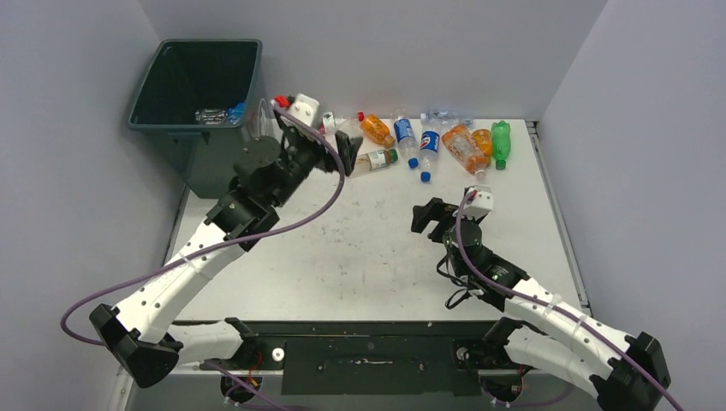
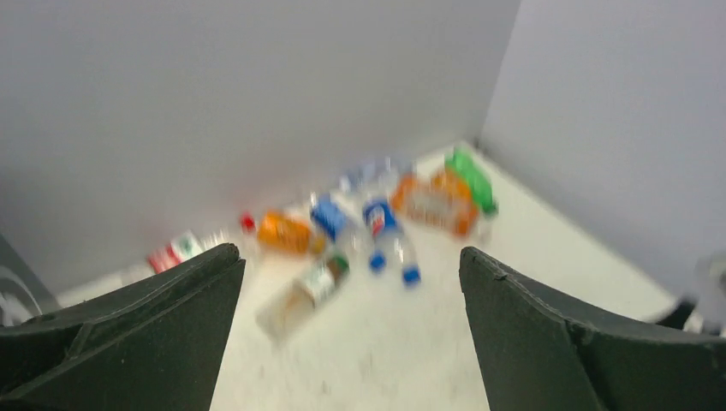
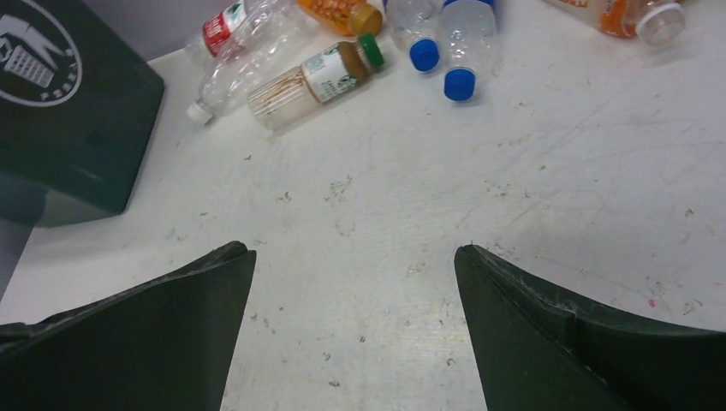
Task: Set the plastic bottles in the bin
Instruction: Pick up the plastic bottle at the center of the board.
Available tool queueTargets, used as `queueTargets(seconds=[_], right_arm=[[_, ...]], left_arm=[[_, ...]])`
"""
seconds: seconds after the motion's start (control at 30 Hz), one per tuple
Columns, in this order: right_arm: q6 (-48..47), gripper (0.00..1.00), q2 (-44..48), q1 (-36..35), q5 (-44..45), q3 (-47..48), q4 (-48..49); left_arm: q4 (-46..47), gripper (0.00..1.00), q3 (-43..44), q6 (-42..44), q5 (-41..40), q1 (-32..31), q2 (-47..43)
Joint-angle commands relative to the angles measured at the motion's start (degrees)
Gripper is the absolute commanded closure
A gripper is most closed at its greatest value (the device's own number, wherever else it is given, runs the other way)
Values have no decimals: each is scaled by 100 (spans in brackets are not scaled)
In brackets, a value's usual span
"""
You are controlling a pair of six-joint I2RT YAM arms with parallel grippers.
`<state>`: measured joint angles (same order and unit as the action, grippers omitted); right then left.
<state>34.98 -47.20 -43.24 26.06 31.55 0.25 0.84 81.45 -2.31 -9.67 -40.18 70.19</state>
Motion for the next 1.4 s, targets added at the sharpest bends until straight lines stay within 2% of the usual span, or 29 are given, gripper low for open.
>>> queueTargets(seconds=[0.0,0.1,0.27,0.33,0.47,0.67,0.77,0.83,0.93,1.0,1.17,1.37], right_arm=[[606,10,-478,454,537,-91,1052],[844,10,-938,1006,-253,29,1331],[719,10,-1597,1296,110,188,2070],[812,10,-1962,1777,85,429,2169],[1522,7,-2629,2936,-698,816,2298],[1208,5,-3214,3904,-638,1054,2681],[1315,2,-3659,4555,-1016,1146,2957],[1259,5,-4064,4881,-1371,1363,3074],[1017,9,-4705,5050,-2070,1909,3060],[856,8,-5066,4976,-2461,2226,2981],[617,2,-5569,4792,-2824,2449,2980],[328,3,-5957,4800,-3163,2582,2936]], left_arm=[[-1201,4,-1155,-387,163,-11,-599],[-1450,4,-1764,-328,-21,-3,-1105],[-1276,4,-2856,-469,-348,53,-1941],[-1182,4,-3112,-507,-543,85,-2126],[-1160,4,-3442,-639,-702,126,-2365],[-345,4,-4182,-893,-714,116,-3116],[-282,4,-4237,-836,-818,125,-3295],[-280,4,-4263,-856,-803,117,-3327],[-253,4,-4276,-859,-622,109,-3261],[-317,4,-4209,-868,-545,107,-3177],[-377,4,-4172,-868,-485,107,-3118],[-358,4,-4181,-851,-484,107,-3116]])
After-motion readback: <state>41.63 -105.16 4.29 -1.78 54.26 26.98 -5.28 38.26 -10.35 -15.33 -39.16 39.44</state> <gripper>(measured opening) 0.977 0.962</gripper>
